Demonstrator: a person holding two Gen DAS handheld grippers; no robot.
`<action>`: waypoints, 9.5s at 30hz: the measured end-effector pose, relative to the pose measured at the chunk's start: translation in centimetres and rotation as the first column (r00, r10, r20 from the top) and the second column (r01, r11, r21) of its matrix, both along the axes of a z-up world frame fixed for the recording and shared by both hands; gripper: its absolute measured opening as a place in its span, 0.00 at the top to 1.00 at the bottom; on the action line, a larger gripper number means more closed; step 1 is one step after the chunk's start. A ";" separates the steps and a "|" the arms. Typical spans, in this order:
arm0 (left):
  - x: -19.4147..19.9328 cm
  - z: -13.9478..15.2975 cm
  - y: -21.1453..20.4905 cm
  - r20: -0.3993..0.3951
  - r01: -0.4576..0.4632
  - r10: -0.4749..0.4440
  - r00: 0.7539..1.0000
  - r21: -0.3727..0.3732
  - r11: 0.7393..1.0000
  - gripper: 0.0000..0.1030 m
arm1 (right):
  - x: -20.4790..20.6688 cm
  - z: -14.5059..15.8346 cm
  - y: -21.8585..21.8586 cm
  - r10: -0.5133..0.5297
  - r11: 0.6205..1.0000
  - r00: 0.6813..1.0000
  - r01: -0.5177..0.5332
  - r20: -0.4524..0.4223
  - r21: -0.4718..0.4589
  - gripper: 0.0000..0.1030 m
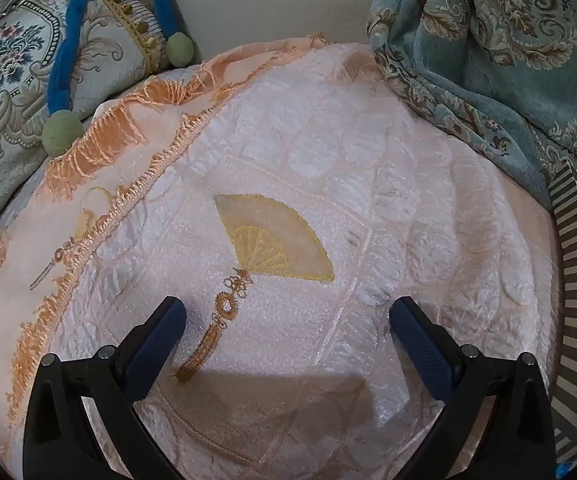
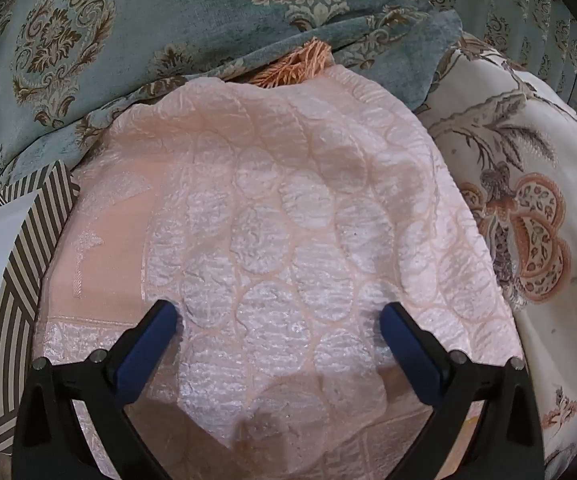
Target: Organize jewelry
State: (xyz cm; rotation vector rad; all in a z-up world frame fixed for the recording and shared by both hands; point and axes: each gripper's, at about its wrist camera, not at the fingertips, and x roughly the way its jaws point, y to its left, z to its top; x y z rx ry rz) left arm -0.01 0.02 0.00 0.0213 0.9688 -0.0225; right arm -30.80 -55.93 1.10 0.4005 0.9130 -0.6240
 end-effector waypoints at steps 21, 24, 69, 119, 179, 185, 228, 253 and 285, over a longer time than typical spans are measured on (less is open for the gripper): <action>0.1 0.2 0.0 -0.002 0.001 -0.001 1.000 0.009 1.000 0.11 | -0.2 0.1 -0.4 -0.001 1.000 1.000 0.001 -0.006 0.011 0.00; -0.2 -0.1 0.0 0.000 0.000 0.000 1.000 0.007 1.000 0.11 | -0.3 0.1 -0.6 -0.003 1.000 1.000 0.003 -0.005 0.014 0.00; -22.7 11.9 -2.5 0.118 0.212 -0.211 0.970 -0.002 0.977 0.42 | -6.1 12.8 31.3 0.282 0.956 0.957 -0.275 0.062 -0.105 0.01; -24.8 10.6 -6.0 0.094 0.272 -0.272 0.958 0.010 0.962 0.42 | -5.6 10.9 30.9 0.267 0.961 0.963 -0.264 0.022 -0.079 0.01; -22.2 11.5 -1.1 0.043 0.260 -0.259 0.965 -0.023 0.965 0.42 | -6.6 12.5 27.5 0.262 0.962 0.965 -0.260 0.017 -0.080 0.01; -22.0 11.5 -0.9 0.036 0.263 -0.262 0.964 -0.028 0.964 0.42 | -6.9 13.1 26.8 0.258 0.964 0.966 -0.255 0.028 -0.081 0.01; -10.9 4.2 -9.2 -0.274 0.406 -0.475 0.836 -0.272 0.872 1.00 | 1.0 4.9 26.2 0.538 0.828 0.843 -0.532 0.021 0.178 0.97; -14.1 17.0 -9.4 -0.025 0.503 -0.528 0.849 -0.272 0.821 1.00 | -4.2 16.0 23.6 0.431 0.880 0.852 -0.470 0.299 0.071 0.97; -6.4 5.9 -13.2 -0.221 0.384 -0.428 0.877 -0.214 0.898 1.00 | 8.0 7.2 17.7 0.329 0.908 0.926 -0.364 0.185 0.207 0.97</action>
